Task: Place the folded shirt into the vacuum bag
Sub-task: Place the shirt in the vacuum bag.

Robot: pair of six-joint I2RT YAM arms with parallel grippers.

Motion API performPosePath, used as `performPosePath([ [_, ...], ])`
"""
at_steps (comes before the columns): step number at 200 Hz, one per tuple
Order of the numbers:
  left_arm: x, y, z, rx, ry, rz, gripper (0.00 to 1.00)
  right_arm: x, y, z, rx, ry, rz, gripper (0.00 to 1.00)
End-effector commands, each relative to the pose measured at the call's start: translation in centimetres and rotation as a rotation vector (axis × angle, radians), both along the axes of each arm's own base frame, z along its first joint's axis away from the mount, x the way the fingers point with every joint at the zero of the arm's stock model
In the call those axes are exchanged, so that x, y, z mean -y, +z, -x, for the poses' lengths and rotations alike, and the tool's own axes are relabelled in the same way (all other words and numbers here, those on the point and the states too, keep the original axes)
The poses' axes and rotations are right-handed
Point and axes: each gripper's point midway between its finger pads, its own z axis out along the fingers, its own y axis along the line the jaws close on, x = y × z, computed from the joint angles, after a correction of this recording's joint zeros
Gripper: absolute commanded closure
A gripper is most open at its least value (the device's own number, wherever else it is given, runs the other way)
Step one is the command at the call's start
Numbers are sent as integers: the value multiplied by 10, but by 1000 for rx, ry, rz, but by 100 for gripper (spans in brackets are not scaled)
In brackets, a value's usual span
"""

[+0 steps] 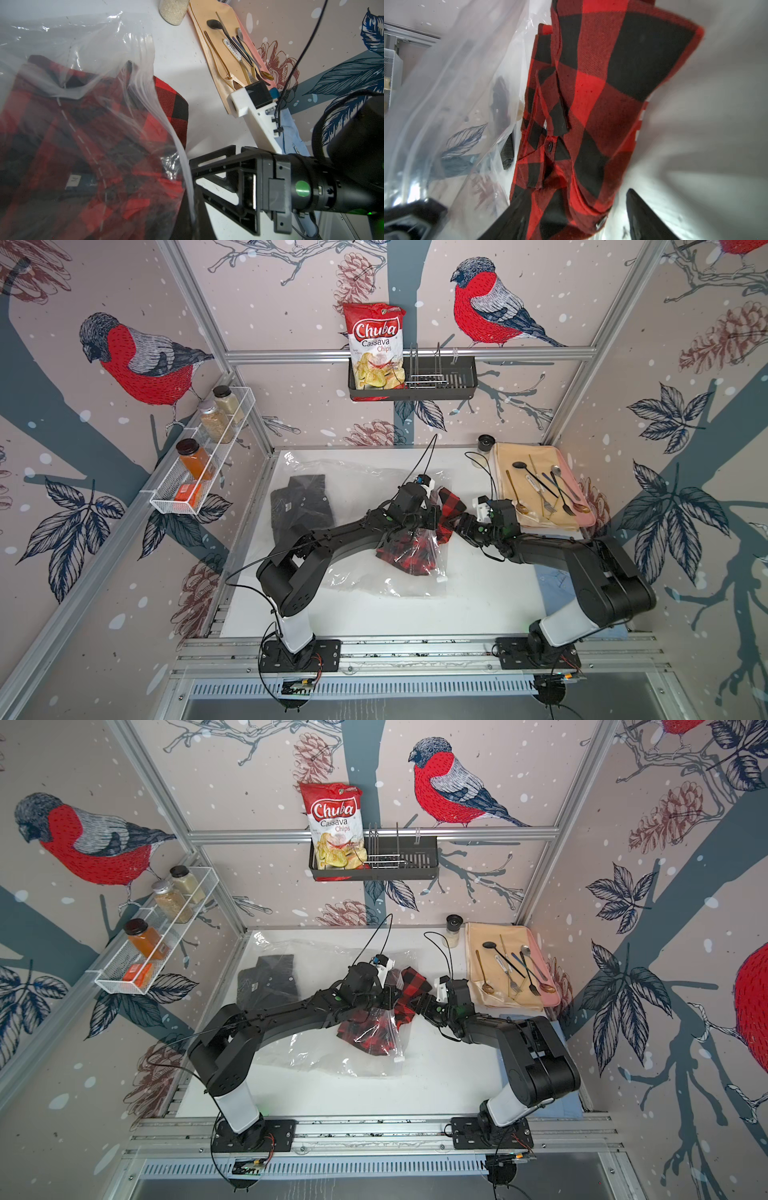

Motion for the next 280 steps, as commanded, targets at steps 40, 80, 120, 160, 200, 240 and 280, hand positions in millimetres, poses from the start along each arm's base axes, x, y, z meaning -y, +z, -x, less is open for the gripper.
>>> performPosePath([
  [40,7,11,-1,18,-31,25,100,-25,-4,-18,1,49,-65,81],
  [80,6,22,1,31,-36,40,100,-57,35,-23,134,116,-108,95],
  [120,6,36,4,51,-43,67,100,-75,38,-27,175,148,-171,96],
  [160,6,54,6,75,-43,105,100,-82,36,-34,184,140,-236,97],
  [200,2,68,8,101,-35,128,100,-86,29,-40,174,116,-248,97],
  [240,-11,78,8,135,11,139,100,-67,-1,-38,95,21,-153,97],
  [280,-18,87,7,164,43,144,100,-51,-19,-32,66,-55,-79,62],
])
